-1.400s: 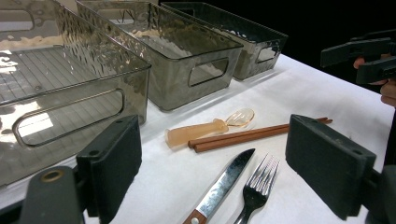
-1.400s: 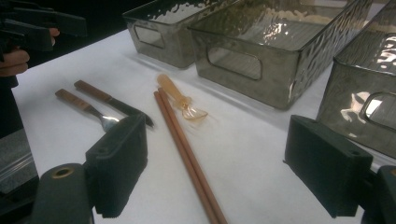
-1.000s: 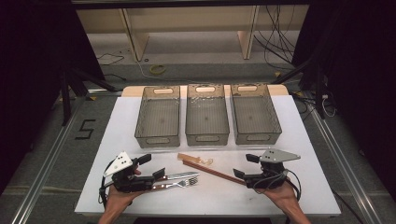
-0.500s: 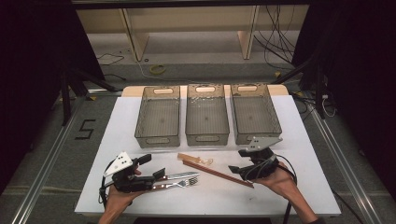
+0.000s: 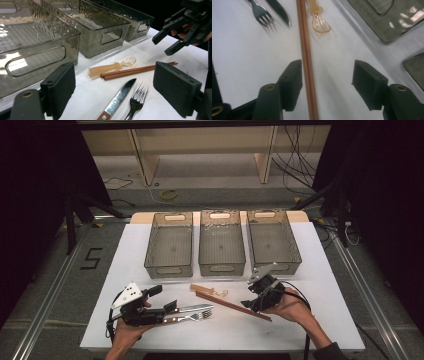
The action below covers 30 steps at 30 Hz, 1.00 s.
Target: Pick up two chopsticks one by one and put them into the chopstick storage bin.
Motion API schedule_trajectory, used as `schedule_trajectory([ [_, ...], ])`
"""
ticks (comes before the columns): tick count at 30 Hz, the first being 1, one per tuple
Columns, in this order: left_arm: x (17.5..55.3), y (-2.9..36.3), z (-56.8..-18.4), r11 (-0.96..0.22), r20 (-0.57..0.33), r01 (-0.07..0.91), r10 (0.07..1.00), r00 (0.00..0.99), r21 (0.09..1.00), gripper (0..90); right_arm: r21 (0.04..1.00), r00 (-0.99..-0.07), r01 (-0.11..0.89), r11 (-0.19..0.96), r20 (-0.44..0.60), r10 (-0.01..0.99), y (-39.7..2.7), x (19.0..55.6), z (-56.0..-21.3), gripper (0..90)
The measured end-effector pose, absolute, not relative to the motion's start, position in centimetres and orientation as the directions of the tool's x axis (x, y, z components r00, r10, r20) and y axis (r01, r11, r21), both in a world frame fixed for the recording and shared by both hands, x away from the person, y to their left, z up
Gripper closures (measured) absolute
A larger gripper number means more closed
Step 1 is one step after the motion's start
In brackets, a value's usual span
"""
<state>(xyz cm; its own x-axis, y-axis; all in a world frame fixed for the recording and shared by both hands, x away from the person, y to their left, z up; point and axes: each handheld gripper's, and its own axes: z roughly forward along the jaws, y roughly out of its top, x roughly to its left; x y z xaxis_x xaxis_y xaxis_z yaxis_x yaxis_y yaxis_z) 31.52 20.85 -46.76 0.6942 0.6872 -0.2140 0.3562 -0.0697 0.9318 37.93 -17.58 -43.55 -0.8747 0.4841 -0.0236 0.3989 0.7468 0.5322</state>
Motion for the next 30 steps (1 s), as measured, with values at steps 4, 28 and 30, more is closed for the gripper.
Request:
schedule_trajectory([
  [4, 31.5, 20.9, -46.8, -0.072, -0.211, 0.355, 0.688, 0.694, 0.932, 17.4, 0.481, -0.886, 0.400, 0.780, -0.014, 0.463, -17.0, 38.5, -44.3, 45.7],
  [28, 31.5, 20.9, -46.7, -0.073, -0.210, 0.355, 0.689, 0.694, 0.932, 17.3, 0.286, -0.923, 0.366, 0.886, -0.015, 0.386, -14.9, 39.3, -45.9, 69.4],
  [30, 31.5, 20.9, -46.7, -0.069, -0.212, 0.354, 0.689, 0.693, 0.933, 17.4, 0.279, -0.925, 0.361, 0.890, -0.018, 0.380, -14.8, 39.3, -45.9, 70.4],
])
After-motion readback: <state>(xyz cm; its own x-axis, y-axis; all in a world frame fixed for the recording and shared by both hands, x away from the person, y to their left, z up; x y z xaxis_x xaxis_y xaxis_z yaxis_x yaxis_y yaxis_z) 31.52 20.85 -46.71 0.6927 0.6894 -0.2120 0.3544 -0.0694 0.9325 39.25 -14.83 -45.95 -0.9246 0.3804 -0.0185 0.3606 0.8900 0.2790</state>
